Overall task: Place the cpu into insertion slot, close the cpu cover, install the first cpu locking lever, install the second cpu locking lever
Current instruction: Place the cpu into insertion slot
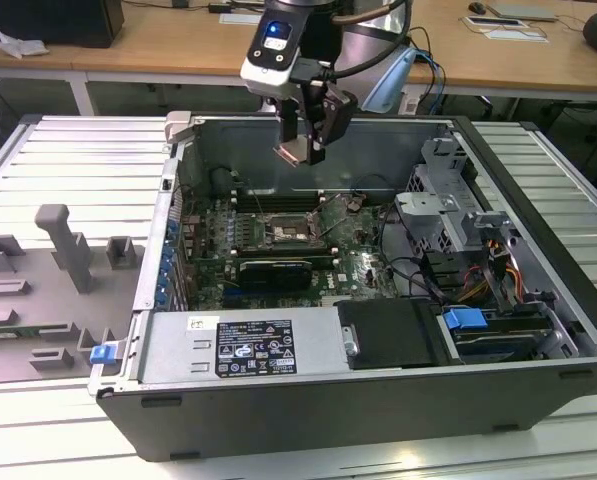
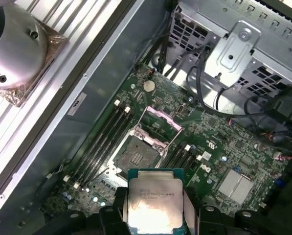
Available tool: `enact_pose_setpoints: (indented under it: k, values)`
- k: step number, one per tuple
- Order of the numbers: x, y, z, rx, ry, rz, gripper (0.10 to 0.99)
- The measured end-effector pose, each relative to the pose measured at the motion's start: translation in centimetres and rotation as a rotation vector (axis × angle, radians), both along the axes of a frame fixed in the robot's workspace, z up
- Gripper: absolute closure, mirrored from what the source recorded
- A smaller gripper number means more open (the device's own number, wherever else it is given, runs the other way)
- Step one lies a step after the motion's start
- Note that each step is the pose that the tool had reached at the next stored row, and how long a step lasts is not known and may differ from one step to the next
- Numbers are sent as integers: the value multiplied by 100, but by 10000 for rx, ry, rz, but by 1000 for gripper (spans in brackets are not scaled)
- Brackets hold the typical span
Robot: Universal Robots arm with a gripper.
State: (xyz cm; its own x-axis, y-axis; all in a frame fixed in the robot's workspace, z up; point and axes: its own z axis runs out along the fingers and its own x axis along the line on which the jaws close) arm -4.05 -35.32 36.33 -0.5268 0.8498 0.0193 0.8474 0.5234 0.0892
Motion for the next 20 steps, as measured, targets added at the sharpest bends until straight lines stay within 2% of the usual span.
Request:
enact_pose_setpoints:
  k: [7, 20]
  values:
    - [0, 0, -4, 0, 0, -996, 545]
    - [0, 0, -9, 0, 0, -2355, 545]
